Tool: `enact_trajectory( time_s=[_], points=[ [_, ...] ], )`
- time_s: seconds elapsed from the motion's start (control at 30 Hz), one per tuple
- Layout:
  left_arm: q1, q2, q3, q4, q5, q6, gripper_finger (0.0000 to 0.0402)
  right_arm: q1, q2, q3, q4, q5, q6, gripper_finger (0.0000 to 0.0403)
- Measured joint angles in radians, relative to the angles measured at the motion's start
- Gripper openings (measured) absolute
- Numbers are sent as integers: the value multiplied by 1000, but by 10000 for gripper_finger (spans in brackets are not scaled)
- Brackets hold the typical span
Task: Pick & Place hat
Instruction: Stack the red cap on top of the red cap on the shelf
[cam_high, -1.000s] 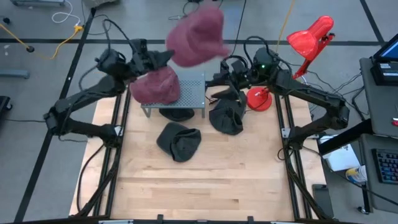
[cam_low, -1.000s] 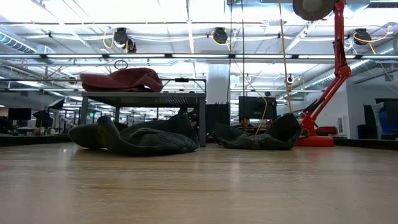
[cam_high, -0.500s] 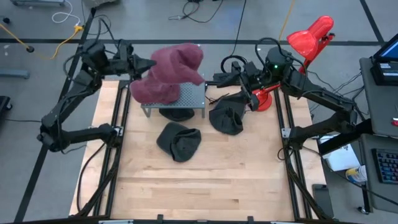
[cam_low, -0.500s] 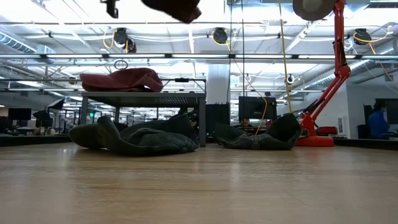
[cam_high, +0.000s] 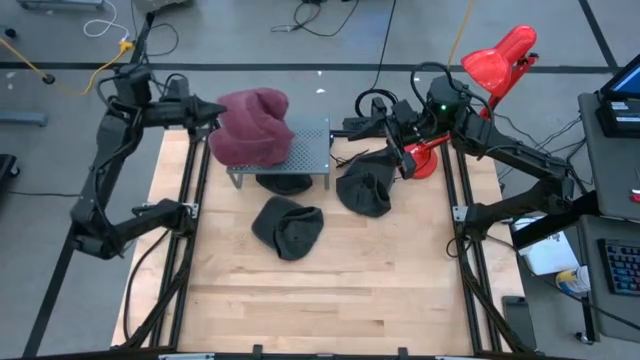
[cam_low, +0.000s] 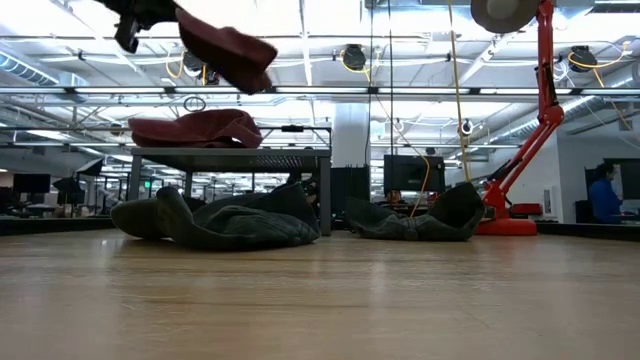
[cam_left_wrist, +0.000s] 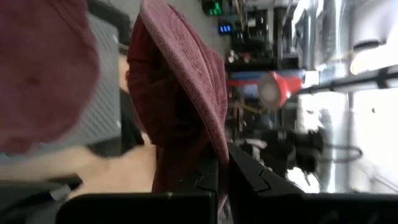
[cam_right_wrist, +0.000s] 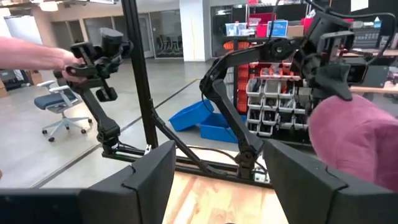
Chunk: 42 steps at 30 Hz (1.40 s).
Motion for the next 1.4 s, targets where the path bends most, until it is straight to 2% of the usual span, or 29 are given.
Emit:
enact_trajectory(
  time_s=[0.27, 0.57, 0.63, 0.87, 1.23, 1.4],
  points=[
    [125, 25, 0, -19, 52, 41, 9, 2, 1, 0, -11, 0, -7, 238],
    [176, 20, 0, -54, 76, 66, 9, 4, 1, 0, -26, 0, -7, 238],
    [174, 18, 0, -67, 52, 78, 9, 4, 1, 0, -28, 0, -6, 238],
    [97, 2, 0, -163, -164, 160, 9, 4, 0, -33, -29, 0, -9, 238],
    [-16, 33, 0, -181, -240, 191, 9, 4, -5, -175, 63, -3, 28, 238],
    [-38, 49, 0, -228, -339, 207, 9, 4, -18, -194, 78, -4, 21, 238]
  ],
)
